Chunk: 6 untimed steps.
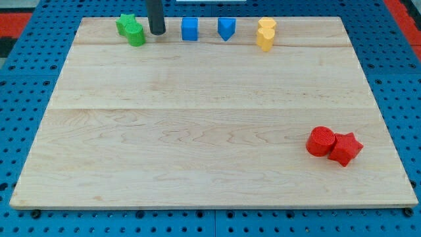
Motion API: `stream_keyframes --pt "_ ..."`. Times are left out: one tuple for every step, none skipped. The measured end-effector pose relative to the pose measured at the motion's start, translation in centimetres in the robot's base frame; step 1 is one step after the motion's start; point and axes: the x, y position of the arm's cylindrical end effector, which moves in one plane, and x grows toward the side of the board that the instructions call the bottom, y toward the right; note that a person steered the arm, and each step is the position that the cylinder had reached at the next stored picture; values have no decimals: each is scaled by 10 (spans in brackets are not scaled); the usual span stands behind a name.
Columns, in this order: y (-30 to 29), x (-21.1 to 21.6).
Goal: Push the blue cube slightly down
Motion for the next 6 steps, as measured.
stream_keyframes --pt "2 -31" --pt "73 -24" --pt "108 2" --pt "110 56" --pt "111 107" --pt "114 58"
